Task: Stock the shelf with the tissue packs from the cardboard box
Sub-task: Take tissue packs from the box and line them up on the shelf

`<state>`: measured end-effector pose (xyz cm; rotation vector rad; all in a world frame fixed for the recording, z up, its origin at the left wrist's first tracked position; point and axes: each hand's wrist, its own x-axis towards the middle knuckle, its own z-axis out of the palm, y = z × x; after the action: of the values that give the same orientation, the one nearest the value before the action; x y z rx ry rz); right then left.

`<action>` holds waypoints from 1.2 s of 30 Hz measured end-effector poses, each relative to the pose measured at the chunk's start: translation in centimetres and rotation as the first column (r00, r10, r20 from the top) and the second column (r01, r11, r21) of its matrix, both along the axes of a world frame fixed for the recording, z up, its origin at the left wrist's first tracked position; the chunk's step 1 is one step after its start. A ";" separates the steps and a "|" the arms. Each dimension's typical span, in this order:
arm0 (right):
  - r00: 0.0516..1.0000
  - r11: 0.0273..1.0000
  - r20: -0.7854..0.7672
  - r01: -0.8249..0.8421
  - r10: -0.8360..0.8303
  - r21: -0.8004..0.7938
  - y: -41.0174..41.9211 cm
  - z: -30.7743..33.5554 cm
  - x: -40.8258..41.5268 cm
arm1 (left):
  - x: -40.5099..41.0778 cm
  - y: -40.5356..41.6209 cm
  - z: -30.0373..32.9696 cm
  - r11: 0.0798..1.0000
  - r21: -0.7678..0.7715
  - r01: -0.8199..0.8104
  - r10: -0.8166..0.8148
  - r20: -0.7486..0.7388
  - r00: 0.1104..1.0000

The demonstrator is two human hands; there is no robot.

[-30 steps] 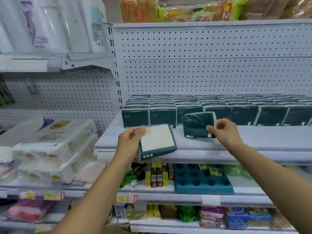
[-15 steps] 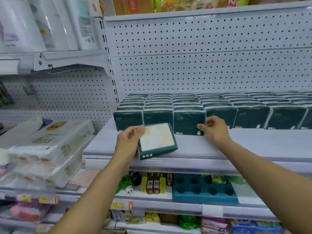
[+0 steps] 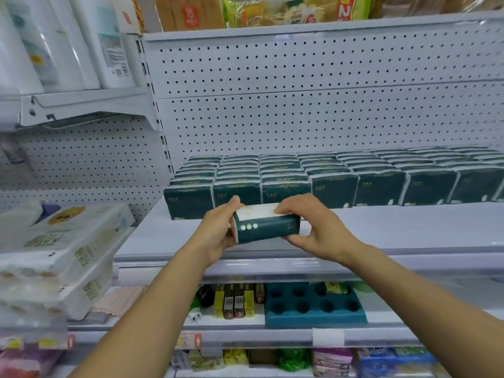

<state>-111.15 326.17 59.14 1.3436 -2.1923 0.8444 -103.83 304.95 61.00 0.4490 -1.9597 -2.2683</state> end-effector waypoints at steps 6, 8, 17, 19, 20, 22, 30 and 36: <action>0.643 0.871 0.739 0.229 0.201 -0.436 1.3 1.7 0.8 | 0.0 0.0 0.2 0.985 0.086 0.151 -0.143 -0.091 0.985; 0.564 0.846 0.791 0.282 0.236 -0.453 1.5 1.6 1.0 | -0.2 0.4 0.3 0.977 0.092 0.192 -0.178 -0.141 0.974; 0.826 0.944 0.555 0.256 -0.102 -0.207 3.2 1.9 1.3 | -2.4 3.4 2.2 0.946 -0.323 0.034 -0.133 -0.291 0.947; 0.888 0.962 0.445 0.211 -0.114 -0.174 3.8 2.0 1.0 | -2.7 4.9 2.4 0.885 -0.458 0.083 -0.241 -0.298 0.924; 0.898 0.959 0.420 0.222 -0.132 -0.174 4.3 1.9 0.6 | -2.9 5.7 2.3 0.849 -0.519 0.102 -0.288 -0.291 0.912; 0.872 0.930 0.466 0.283 -0.147 -0.236 5.7 1.7 0.0 | -3.2 6.7 2.0 0.824 -0.550 0.136 -0.338 -0.284 0.897; 0.626 0.714 0.746 0.627 -0.225 -0.311 11.7 -1.4 -4.7 | -7.7 3.9 -0.4 0.104 -0.934 -0.342 -0.245 -0.357 0.901; 0.603 0.701 0.671 0.692 -0.431 -0.171 10.6 -1.7 -7.3 | -10.5 2.8 -1.1 -0.328 -0.905 -0.271 -0.267 -0.187 0.946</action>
<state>-118.43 336.76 57.40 0.0772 -2.4355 1.4738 -114.32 307.74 59.92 -0.2296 -2.5963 0.2345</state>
